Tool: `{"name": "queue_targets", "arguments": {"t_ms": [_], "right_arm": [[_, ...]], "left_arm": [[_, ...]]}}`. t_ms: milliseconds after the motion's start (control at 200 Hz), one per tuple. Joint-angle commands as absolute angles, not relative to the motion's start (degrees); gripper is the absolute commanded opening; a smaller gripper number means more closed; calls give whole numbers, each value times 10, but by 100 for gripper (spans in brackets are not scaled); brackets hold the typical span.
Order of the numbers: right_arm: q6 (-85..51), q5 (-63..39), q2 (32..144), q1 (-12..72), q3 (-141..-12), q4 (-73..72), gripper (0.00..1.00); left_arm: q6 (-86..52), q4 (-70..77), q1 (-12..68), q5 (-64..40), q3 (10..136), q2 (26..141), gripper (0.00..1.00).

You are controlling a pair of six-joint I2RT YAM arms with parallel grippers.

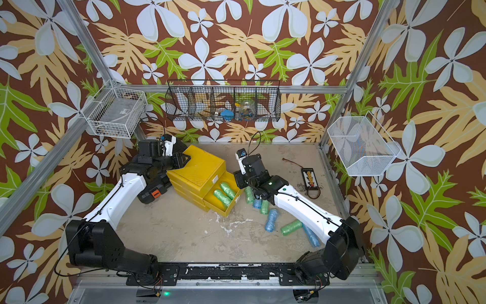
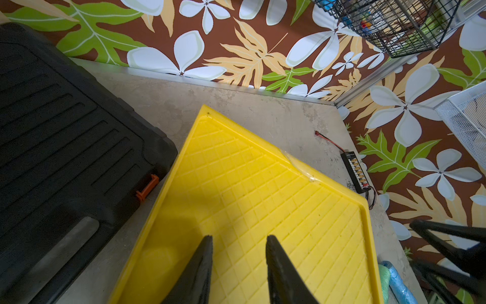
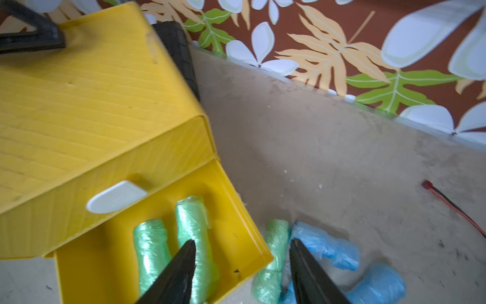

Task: Sort the rolls of trash bags by color and place them into the drawer
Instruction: Place the roll of trash bags in the drawer, then pick up the roll of trash bags from the center of the board.

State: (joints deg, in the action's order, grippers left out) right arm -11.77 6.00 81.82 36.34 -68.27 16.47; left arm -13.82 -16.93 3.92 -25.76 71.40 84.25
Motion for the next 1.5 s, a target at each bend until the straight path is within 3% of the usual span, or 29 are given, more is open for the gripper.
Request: {"name": "queue_targets", "arguments": {"t_ms": [0, 185, 435, 816, 1006, 1281, 1491], "right_arm": [[-166, 58, 797, 330, -655, 180, 56], [-207, -20, 781, 241, -581, 167, 47], [-231, -129, 826, 149, -490, 123, 46], [-242, -132, 891, 146, -457, 92, 46], [-239, -122, 901, 146, -440, 79, 40], [-232, -117, 884, 146, -442, 82, 19], [-217, -117, 828, 146, -481, 113, 11]], "left_arm": [[-136, -205, 39, -251, 714, 841, 37], [-136, -206, 39, -251, 716, 840, 37], [-136, -207, 39, -252, 714, 839, 37], [-133, -209, 39, -250, 711, 835, 37], [-133, -209, 39, -252, 712, 836, 37], [-132, -209, 39, -252, 711, 837, 38], [-134, -207, 38, -251, 713, 837, 37]]}}
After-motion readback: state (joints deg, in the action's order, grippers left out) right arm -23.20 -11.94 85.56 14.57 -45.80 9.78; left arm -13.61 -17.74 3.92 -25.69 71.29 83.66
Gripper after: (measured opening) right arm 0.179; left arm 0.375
